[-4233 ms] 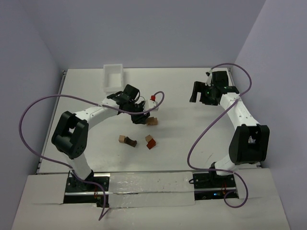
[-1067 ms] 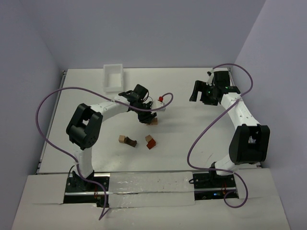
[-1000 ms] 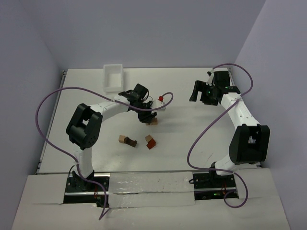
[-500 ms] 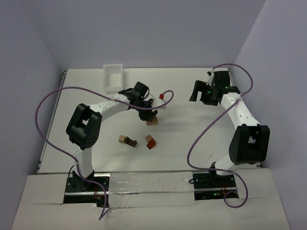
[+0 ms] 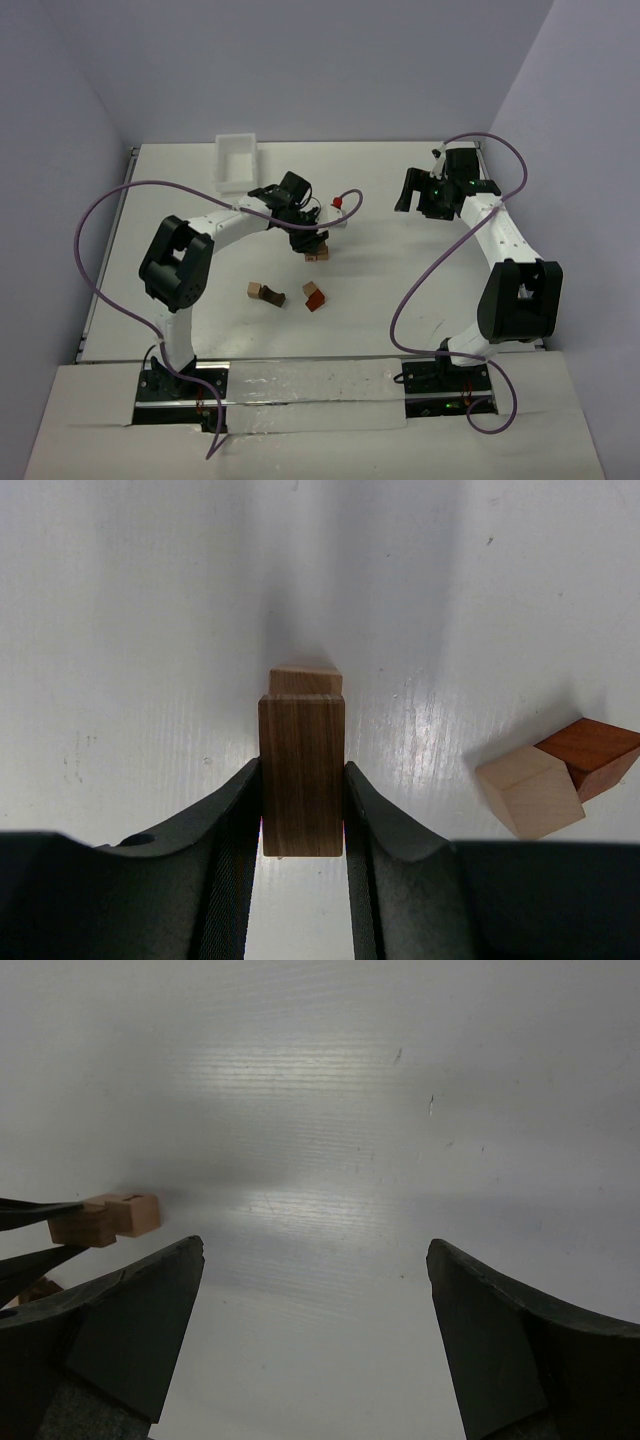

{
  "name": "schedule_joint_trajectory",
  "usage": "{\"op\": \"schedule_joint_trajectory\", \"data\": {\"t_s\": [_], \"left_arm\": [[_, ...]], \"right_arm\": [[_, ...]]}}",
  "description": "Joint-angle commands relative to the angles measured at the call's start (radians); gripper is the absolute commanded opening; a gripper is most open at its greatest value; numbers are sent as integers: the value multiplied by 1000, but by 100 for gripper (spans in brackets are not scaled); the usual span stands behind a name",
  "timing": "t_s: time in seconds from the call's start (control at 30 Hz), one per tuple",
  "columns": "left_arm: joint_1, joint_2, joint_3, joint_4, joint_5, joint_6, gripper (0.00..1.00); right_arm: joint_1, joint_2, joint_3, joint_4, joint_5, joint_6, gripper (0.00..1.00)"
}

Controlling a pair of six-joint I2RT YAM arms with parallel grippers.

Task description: Build the wood block tower

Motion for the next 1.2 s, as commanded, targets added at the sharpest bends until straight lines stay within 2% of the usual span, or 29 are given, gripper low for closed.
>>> {"op": "schedule_joint_trajectory", "data": {"t_s": [0.0,0.73,1.17], "left_arm": [[-10,17,52,-8,54,21,39],[-21,43,75,-30,54,30,42],[-21,50,66,-21,44,30,41]], "right_arm": [[-13,-3,-4,37,-6,5,100],[-18,-5,-9,40,-9,7,100],[-19,-4,-11,42,-11,8,100]]}}
